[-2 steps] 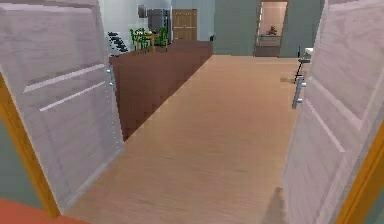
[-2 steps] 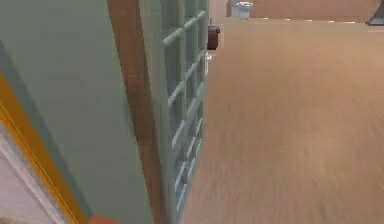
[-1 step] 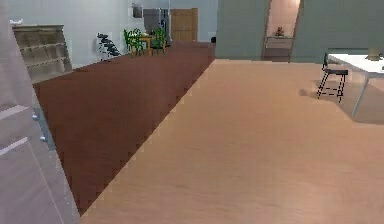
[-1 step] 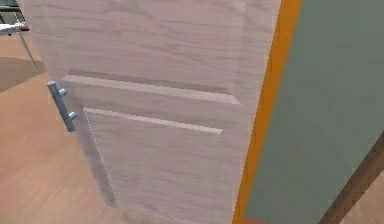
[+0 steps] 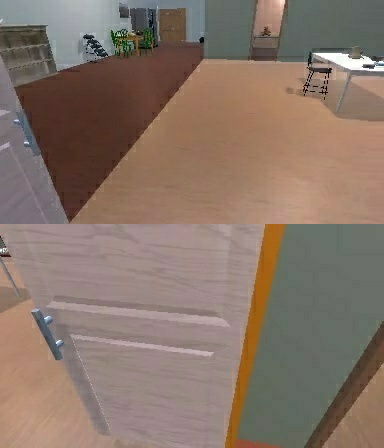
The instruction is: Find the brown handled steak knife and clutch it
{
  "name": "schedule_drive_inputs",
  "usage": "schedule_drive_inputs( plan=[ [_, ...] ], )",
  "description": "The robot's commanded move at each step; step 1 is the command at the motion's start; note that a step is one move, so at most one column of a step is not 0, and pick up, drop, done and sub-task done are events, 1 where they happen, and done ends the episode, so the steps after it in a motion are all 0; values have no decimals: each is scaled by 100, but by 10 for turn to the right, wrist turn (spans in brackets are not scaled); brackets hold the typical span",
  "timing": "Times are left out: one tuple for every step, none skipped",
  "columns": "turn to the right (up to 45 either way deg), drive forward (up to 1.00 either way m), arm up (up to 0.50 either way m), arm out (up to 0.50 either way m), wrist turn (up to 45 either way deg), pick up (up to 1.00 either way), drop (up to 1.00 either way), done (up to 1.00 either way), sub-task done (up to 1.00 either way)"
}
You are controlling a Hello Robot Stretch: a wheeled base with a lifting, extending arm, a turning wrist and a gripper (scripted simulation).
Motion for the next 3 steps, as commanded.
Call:
schedule_drive_inputs(
  plan=[
    [0,100,0,0,0,0,0,0,0],
    [210,0,0,0,0,0,0,0,0],
    [0,5,0,0,0,0,0,0,0]
  ],
)
